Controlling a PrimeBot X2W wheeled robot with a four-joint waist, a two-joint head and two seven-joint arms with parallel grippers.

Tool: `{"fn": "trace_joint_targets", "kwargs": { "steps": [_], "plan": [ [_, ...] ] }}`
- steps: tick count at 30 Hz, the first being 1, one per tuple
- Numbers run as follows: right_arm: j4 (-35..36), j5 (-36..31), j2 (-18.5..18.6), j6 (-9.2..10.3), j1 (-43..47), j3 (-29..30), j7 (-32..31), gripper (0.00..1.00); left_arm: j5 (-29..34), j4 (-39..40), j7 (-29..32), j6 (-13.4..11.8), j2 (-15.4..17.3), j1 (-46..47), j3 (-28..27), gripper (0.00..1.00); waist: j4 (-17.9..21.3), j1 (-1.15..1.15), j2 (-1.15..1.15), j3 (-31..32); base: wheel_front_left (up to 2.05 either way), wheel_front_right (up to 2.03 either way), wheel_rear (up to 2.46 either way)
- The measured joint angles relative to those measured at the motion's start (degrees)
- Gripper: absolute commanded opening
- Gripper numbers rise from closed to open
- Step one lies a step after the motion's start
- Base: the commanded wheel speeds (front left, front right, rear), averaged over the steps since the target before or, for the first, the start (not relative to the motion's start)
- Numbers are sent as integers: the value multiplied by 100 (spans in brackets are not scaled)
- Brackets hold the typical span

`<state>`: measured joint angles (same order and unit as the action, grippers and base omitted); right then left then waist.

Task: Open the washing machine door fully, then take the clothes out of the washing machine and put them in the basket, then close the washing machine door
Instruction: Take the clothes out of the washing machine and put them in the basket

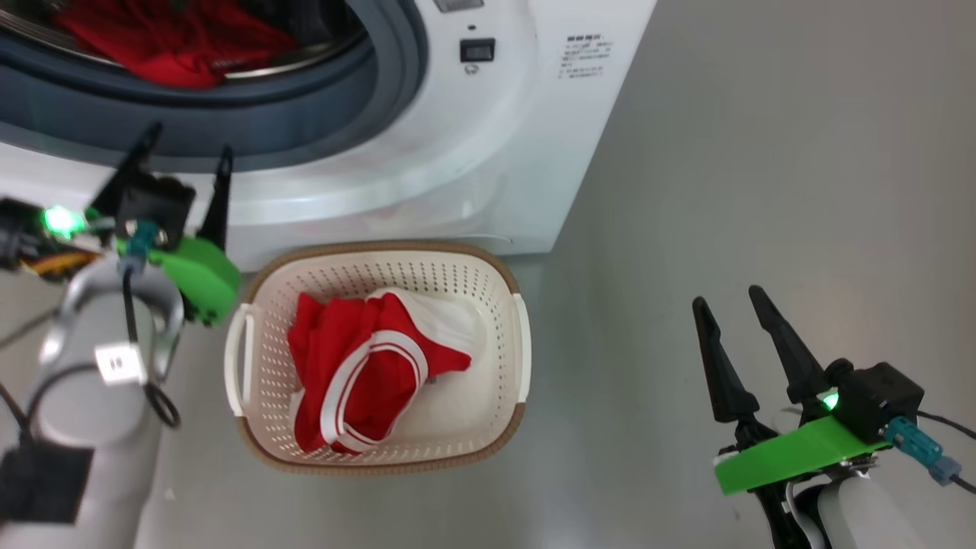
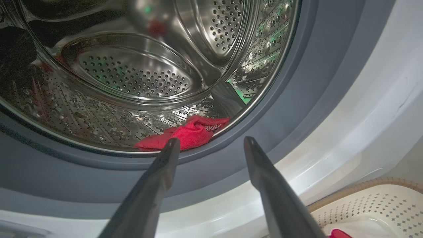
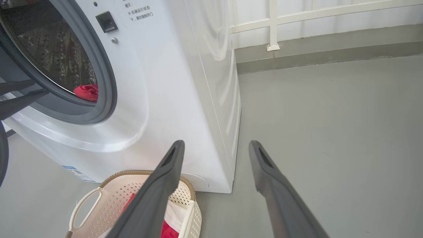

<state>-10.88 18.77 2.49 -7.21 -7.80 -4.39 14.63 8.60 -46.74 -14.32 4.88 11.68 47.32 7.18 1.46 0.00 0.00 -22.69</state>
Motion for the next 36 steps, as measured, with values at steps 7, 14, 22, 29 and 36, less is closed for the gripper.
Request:
{"fn": "trace_joint_targets", "kwargs": {
  "steps": [7, 14, 22, 29, 36],
  "plan": [
    [54, 204, 5, 0, -233, -93, 0, 100, 308, -923, 23, -90, 145, 1046, 258, 100, 135, 0, 0, -386, 0, 0, 0],
    [52, 261, 19, 0, -394, -230, 0, 100, 466, -1682, 75, -147, 234, 1801, 427, 100, 226, 0, 0, -649, 0, 0, 0],
    [76, 311, 22, 0, -555, -368, 0, 100, 536, -2320, 235, -240, 468, 2487, 530, 100, 420, 0, 0, -847, 0, 0, 0],
    [98, 489, 23, 0, -642, -456, 0, 100, 604, -2597, 465, -231, 650, 2792, 660, 100, 654, 0, 0, -1007, 0, 0, 0],
    [141, 593, 23, 0, -659, -510, 0, 100, 603, -2718, 644, -234, 777, 2837, 756, 100, 892, 0, 0, -1102, 0, 0, 0]
  ]
}}
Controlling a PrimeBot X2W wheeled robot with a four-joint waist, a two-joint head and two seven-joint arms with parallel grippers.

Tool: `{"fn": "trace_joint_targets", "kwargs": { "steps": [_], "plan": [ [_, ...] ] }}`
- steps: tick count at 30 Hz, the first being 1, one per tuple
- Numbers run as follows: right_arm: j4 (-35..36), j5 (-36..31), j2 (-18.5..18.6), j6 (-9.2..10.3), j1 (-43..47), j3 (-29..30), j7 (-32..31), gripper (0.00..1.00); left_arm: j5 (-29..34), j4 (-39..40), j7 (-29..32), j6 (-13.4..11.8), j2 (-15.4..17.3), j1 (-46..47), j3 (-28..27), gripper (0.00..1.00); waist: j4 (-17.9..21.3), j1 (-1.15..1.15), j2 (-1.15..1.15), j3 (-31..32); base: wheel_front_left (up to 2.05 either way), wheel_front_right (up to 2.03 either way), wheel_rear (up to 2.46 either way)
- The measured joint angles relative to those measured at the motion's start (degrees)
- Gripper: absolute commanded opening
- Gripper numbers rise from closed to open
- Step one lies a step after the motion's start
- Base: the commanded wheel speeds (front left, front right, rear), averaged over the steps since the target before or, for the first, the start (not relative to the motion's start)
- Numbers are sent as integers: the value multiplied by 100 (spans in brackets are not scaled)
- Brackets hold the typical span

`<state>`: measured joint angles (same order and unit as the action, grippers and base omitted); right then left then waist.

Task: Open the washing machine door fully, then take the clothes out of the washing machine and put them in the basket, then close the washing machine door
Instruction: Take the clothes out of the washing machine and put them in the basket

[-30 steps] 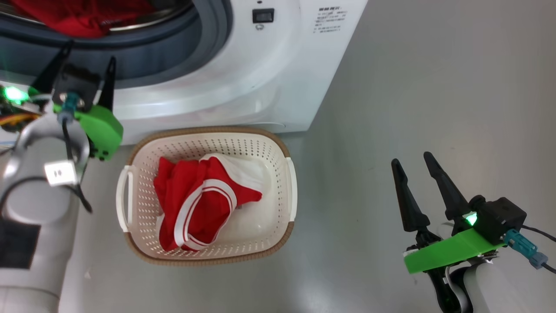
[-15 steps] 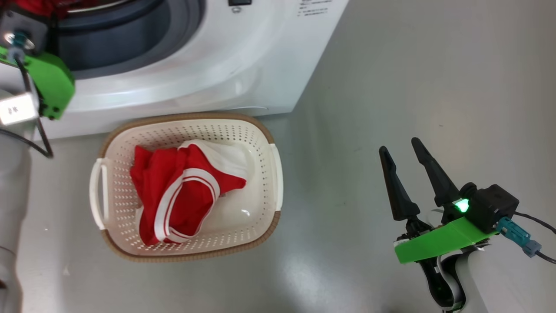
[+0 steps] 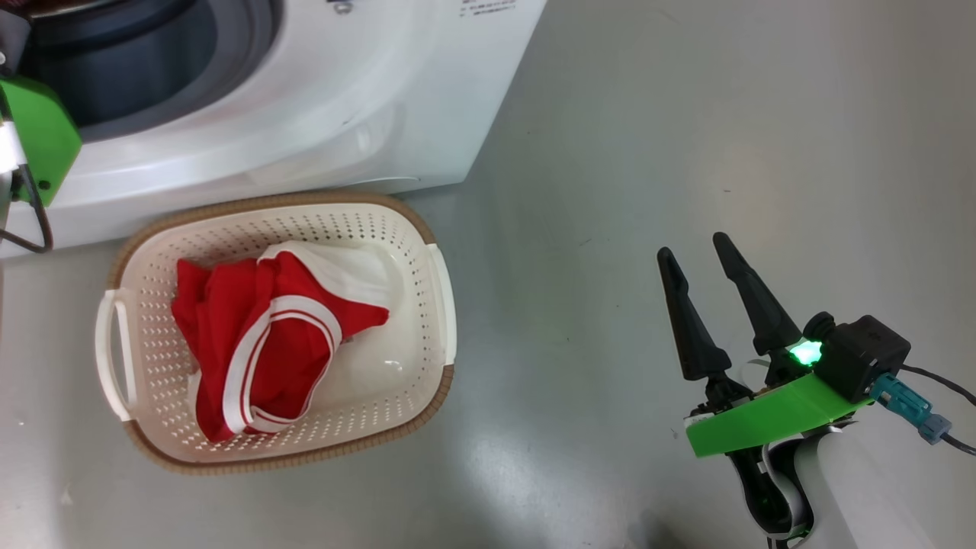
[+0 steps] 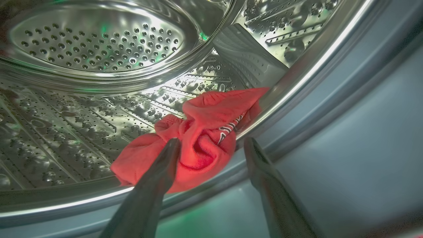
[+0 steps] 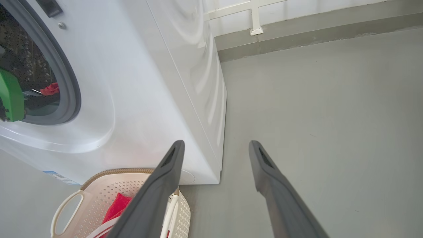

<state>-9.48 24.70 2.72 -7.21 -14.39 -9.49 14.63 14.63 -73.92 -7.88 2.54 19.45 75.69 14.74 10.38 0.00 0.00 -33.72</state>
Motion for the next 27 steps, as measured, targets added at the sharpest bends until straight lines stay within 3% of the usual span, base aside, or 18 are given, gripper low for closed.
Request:
{"fn": "trace_joint_targets", "kwargs": {
  "steps": [6, 7, 8, 9, 13, 19, 27],
  "plan": [
    [8, 1, -1, 0, 1, -4, 0, 100, 1, -32, 83, -136, 77, 1, 88, 98, 59, 0, 0, -5, 0, 0, 0],
    [9, 1, -1, 0, 1, -3, 0, 100, 0, -40, 105, -154, 93, 1, 90, 75, 60, 0, 0, 3, 0, 0, 0],
    [11, 1, -1, 0, 1, -4, 0, 100, 0, -46, 131, -155, 108, 1, 98, 75, 60, 0, 0, 11, 0, 0, 0],
    [13, 1, -1, 0, 1, -4, 0, 100, 0, -48, 133, -158, 121, 1, 108, 54, 61, 0, 0, 17, 0, 0, 0],
    [47, 1, -1, 0, 1, -24, 0, 100, -10, -59, 151, -164, 134, 1, 144, 1, 62, 0, 0, 55, 0, 0, 0],
    [71, 1, -1, 0, 1, -22, 0, 100, -158, -67, 5, -209, 100, -2, 146, 0, 42, 0, 0, 132, 0, 0, 0],
    [33, -9, -1, 0, 29, 56, 0, 100, -606, -35, -517, -218, -210, -180, -75, 0, -55, 0, 0, 381, 0, 0, 0]
  ]
}}
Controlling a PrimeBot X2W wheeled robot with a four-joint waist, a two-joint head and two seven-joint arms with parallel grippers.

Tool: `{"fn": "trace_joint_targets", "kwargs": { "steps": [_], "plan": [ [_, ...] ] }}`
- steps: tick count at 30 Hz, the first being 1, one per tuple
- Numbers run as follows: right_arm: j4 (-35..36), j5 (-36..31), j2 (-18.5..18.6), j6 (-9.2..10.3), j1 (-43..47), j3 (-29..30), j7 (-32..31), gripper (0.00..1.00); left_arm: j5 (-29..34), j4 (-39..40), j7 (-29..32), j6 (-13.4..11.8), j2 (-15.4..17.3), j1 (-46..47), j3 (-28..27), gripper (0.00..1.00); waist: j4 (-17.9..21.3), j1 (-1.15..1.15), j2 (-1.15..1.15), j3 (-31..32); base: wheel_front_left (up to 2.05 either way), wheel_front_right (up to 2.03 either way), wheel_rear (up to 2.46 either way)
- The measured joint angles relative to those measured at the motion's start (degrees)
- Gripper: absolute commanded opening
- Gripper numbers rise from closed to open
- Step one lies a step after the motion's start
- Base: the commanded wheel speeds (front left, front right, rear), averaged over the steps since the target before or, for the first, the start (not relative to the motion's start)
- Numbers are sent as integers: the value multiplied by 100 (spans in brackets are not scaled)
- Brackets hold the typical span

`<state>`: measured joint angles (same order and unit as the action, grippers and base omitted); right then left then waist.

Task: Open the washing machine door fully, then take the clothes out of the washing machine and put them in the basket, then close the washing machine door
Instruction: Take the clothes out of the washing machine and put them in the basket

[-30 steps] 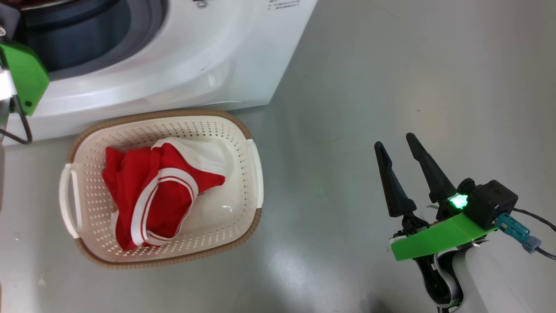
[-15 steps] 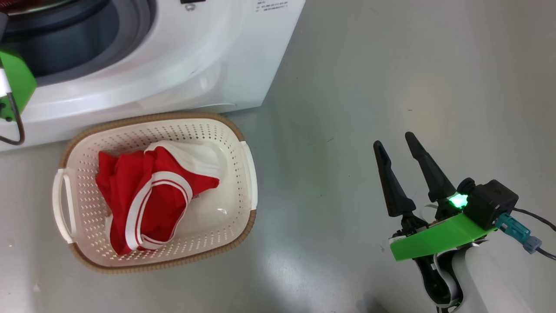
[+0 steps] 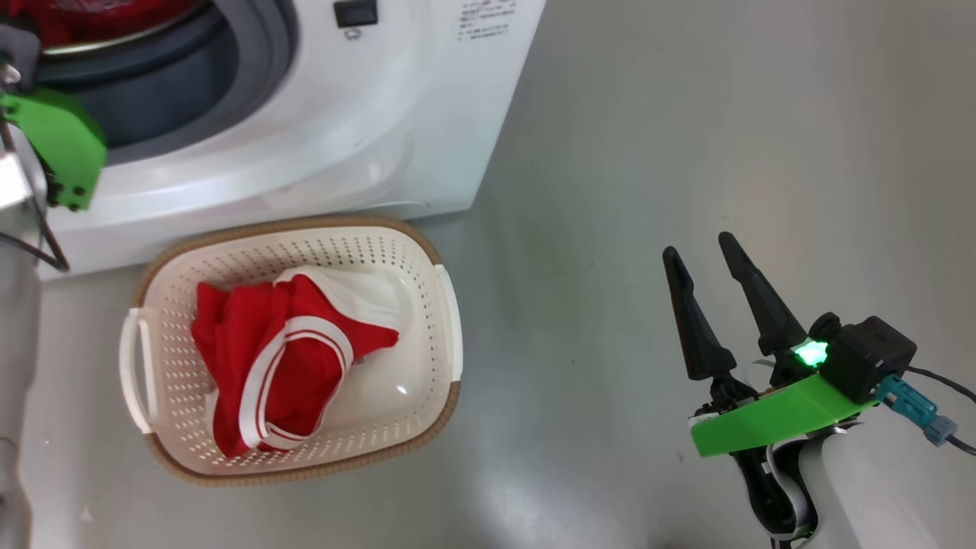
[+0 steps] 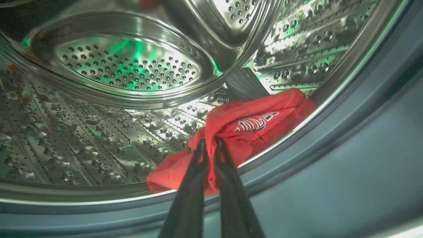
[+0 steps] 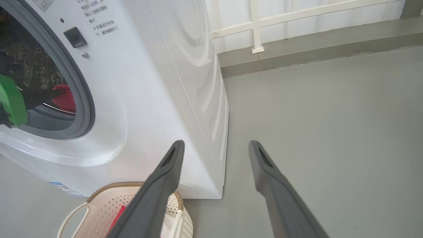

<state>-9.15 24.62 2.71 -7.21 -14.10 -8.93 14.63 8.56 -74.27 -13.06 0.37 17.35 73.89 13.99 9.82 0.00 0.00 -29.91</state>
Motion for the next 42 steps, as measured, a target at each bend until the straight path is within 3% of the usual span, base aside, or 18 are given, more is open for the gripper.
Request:
{"fn": "trace_joint_targets", "kwargs": {
  "steps": [5, 9, 16, 34, 42],
  "plan": [
    [-26, -71, 1, 0, 114, 88, 0, 100, -480, 316, -122, 16, -156, -343, -304, 0, -98, 0, 0, 187, 0, 0, 0],
    [-75, -145, 0, 0, 255, 118, 0, 100, -1135, 1195, -123, 269, -360, -866, -755, 0, -189, 0, 0, 357, 0, 0, 0],
    [-118, -296, 0, 0, 482, 234, 0, 100, -1625, 2452, -124, 374, -465, -1986, -1157, 0, -332, 0, 0, 692, 0, 0, 0],
    [-157, -448, -3, 0, 823, 478, 0, 100, -2009, 4860, -124, 580, -1123, -3839, -2117, 0, -696, 0, 0, 1211, 0, 0, 0],
    [-148, -448, -3, 0, 832, 505, 0, 100, -2006, 5751, -125, 671, -1341, -4357, -2169, 0, -774, 0, 0, 1170, 0, 0, 0]
  ]
}}
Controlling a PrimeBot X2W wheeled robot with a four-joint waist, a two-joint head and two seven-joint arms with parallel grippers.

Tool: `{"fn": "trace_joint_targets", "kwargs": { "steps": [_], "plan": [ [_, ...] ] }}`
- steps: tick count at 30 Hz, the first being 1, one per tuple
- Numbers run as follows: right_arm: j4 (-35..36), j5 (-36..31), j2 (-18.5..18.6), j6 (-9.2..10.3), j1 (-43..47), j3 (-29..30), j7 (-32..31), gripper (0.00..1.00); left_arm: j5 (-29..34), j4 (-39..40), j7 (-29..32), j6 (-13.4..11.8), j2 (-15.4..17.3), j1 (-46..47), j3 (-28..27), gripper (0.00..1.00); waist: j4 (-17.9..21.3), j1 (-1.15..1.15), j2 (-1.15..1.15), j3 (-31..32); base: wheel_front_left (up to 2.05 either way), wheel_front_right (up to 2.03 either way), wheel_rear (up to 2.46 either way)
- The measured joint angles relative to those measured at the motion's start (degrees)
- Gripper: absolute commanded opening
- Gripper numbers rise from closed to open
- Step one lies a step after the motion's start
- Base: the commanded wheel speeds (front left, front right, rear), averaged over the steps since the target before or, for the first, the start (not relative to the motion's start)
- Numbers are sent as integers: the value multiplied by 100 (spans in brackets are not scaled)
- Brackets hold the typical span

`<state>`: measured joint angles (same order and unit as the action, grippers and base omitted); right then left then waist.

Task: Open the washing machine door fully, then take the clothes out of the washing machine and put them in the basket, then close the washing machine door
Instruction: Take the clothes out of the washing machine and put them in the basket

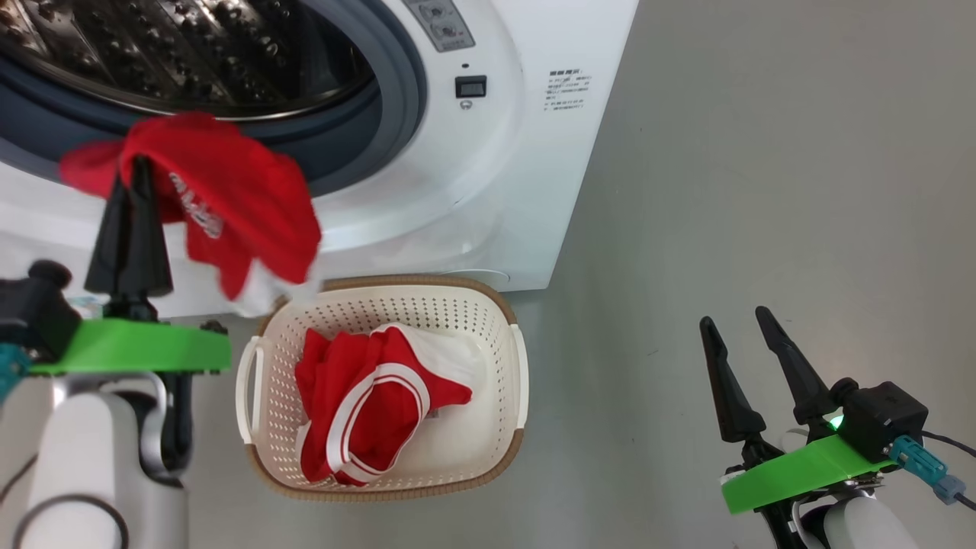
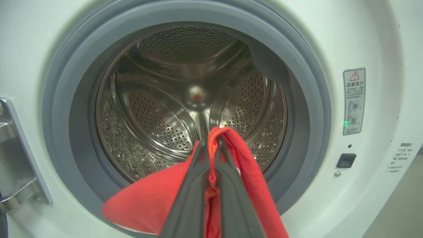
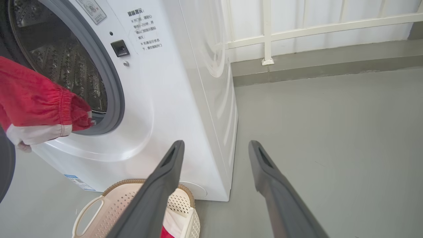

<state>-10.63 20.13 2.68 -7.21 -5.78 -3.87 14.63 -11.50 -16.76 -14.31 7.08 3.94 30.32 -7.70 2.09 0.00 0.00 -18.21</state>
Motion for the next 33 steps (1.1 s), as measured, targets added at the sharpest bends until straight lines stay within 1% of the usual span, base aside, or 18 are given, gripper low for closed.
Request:
{"fn": "trace_joint_targets", "kwargs": {
  "steps": [7, 13, 18, 23, 28, 33],
  "plan": [
    [27, 0, 0, 0, -2, -2, 0, 100, 36, 160, -25, 2, -97, -481, 181, 0, 11, 0, 0, -99, 0, 0, 0],
    [83, 1, 0, 0, -24, -3, 0, 100, 35, -23, -25, 8, -124, -778, 526, 0, 27, 0, 0, -287, 0, 0, 0],
    [110, 2, 0, 0, -93, -14, 0, 100, -45, -444, -24, 8, -137, -806, 784, 0, 38, 0, 0, -516, 0, 0, 0],
    [154, 2, 1, 0, -385, -63, 0, 100, -122, -1109, -24, 8, -132, -707, 1214, 0, 79, 0, 0, -871, 0, 0, 0],
    [212, 3, 2, 0, -542, -66, 0, 100, -325, -1727, -24, 8, -93, -354, 1413, 0, 137, 0, 0, -1206, 0, 0, 0],
    [256, 3, 4, 0, -731, -114, 0, 100, -419, -2386, -23, 9, 25, 132, 1606, 0, 200, 0, 0, -1561, 0, 0, 0]
  ]
}}
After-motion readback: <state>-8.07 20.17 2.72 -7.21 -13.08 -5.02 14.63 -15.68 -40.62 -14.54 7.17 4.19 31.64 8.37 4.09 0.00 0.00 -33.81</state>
